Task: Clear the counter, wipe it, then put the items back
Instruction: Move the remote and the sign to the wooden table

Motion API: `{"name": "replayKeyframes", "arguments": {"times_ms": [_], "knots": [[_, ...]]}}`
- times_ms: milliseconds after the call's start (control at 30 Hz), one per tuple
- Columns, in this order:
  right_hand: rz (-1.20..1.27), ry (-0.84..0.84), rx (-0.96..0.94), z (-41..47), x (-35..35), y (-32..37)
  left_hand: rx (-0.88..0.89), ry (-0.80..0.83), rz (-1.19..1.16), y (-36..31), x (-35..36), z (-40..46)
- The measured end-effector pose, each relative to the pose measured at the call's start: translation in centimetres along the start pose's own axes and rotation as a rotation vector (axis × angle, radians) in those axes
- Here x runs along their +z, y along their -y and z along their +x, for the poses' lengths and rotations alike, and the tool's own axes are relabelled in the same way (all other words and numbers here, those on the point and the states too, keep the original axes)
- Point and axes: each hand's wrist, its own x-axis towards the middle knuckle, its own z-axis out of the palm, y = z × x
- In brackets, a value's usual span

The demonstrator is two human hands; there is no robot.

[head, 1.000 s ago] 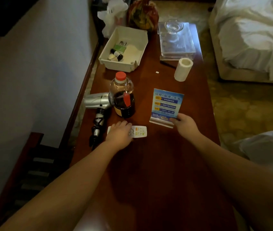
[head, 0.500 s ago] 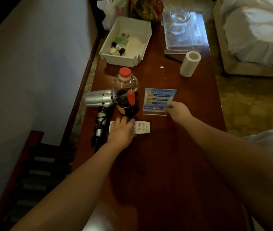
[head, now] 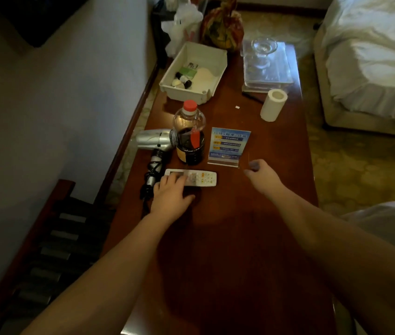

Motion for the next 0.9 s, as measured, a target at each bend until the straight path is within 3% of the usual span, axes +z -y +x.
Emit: {"name": "replayKeyframes", "arguments": {"times_ms": [233,733,900], "knots": [[0.083,0.173,-0.003,-10.5,0.5,-2.6,-0.277,-0.056,-0.287,-1.5,-2.3,-11.3],[-0.438,0.563,-0.546,-30.0,0.3,-11.1,-0.635,-0.149,-0.503,-6.1,-1.2,-41.9],[-0.546,0.719,-0.7,-36.2,3.5,-10.5,-0.799,-0.288,-0.551,-6.5,-2.2,-51.9]]}}
